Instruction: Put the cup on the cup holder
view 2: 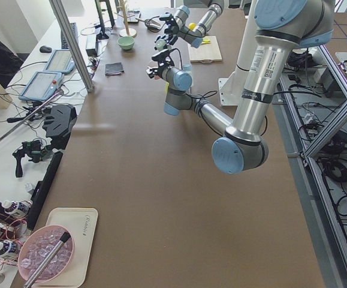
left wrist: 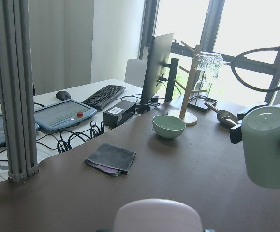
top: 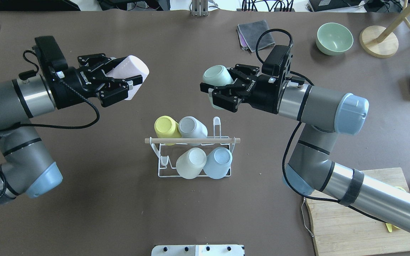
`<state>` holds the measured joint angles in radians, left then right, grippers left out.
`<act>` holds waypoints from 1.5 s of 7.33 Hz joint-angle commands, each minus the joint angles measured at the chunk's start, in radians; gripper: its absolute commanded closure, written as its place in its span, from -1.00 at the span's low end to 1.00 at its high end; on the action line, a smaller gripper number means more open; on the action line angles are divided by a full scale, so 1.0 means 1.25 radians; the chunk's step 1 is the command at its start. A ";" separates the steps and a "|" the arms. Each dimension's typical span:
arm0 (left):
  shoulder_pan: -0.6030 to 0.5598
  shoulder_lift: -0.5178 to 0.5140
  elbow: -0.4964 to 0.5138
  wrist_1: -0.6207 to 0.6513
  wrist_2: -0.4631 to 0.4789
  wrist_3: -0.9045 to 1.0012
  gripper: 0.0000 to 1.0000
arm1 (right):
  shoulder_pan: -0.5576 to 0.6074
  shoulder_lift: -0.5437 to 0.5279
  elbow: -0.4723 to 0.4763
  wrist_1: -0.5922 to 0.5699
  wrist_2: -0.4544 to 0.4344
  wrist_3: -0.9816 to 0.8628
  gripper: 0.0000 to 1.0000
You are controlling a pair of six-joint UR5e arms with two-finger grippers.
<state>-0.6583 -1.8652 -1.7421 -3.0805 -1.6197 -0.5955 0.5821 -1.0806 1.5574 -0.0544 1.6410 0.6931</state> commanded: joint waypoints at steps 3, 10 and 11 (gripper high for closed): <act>0.126 0.061 -0.047 -0.120 0.169 0.033 1.00 | -0.058 0.021 -0.060 -0.001 -0.068 -0.053 1.00; 0.279 0.012 -0.030 -0.143 0.287 0.192 1.00 | -0.101 0.013 -0.073 0.003 -0.102 -0.119 1.00; 0.292 0.000 -0.023 -0.143 0.311 0.205 1.00 | -0.100 0.009 -0.073 0.004 -0.100 -0.129 1.00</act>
<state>-0.3167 -1.8499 -1.7785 -3.2602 -1.2538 -0.3594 0.4567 -1.0648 1.4665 -0.0515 1.5145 0.5489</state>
